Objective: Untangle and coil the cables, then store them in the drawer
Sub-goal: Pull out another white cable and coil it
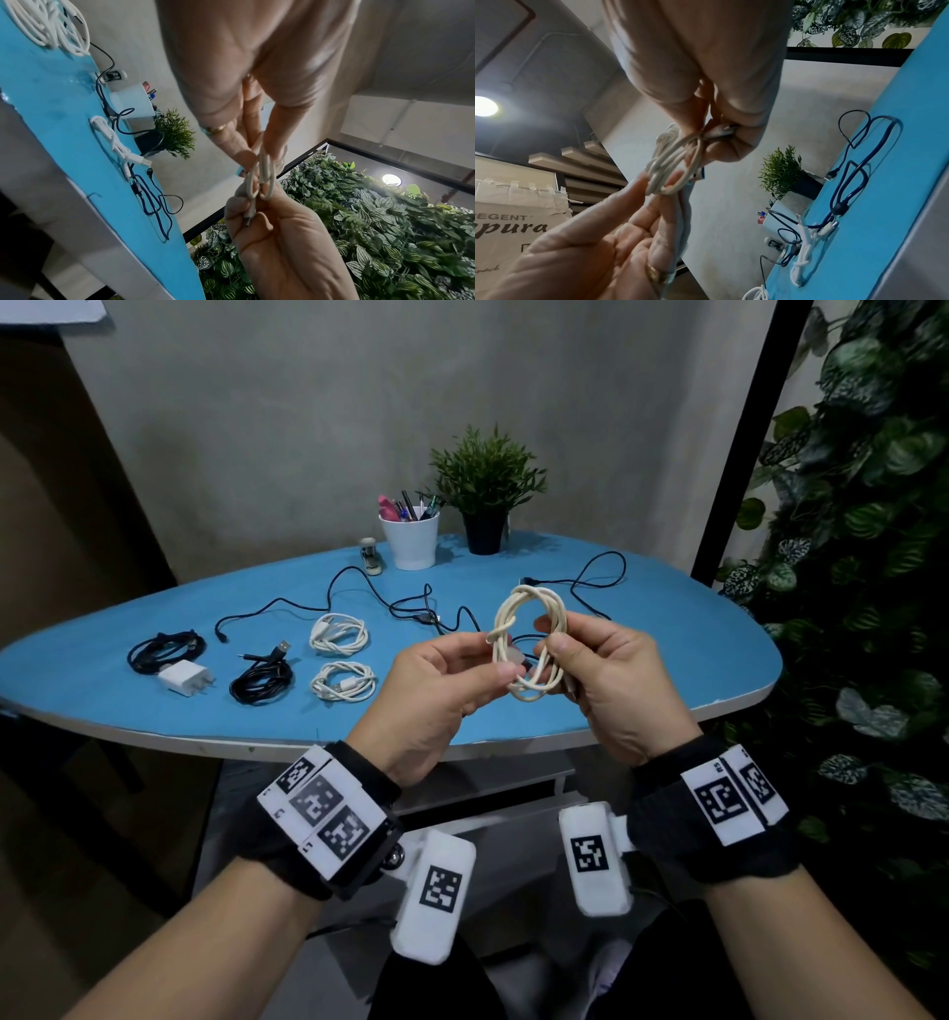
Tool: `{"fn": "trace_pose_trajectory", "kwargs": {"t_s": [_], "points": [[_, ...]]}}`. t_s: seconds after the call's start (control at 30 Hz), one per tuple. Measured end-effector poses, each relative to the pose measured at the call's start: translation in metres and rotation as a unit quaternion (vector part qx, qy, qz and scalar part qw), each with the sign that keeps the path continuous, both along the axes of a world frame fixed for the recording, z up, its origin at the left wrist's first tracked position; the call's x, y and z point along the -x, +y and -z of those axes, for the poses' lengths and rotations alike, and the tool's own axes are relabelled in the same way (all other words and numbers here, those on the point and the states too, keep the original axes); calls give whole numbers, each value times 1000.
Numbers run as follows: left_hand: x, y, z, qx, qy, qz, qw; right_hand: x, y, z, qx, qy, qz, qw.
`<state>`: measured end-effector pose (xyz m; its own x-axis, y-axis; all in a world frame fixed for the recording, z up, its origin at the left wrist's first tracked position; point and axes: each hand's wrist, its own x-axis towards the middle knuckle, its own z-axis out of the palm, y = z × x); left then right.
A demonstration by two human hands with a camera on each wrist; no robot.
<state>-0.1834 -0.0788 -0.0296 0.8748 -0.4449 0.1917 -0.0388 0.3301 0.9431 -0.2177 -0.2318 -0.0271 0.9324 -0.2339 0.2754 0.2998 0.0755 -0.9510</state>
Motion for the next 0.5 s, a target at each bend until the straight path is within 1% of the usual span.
{"fn": "trace_pose_trajectory", "kwargs": {"t_s": [0.17, 0.33, 0.43, 0.5], "points": [[-2, 0, 1, -34, -20, -1, 999, -3, -4, 2, 41, 9, 32, 999], [-2, -5, 3, -50, -10, -51, 997, -5, -3, 5, 3, -4, 61, 998], [-6, -4, 4, -52, 10, -76, 996, -4, -2, 7, 47, -26, 53, 997], [-8, -2, 4, -60, 16, -84, 995, -3, -3, 7, 83, -16, 36, 996]]}}
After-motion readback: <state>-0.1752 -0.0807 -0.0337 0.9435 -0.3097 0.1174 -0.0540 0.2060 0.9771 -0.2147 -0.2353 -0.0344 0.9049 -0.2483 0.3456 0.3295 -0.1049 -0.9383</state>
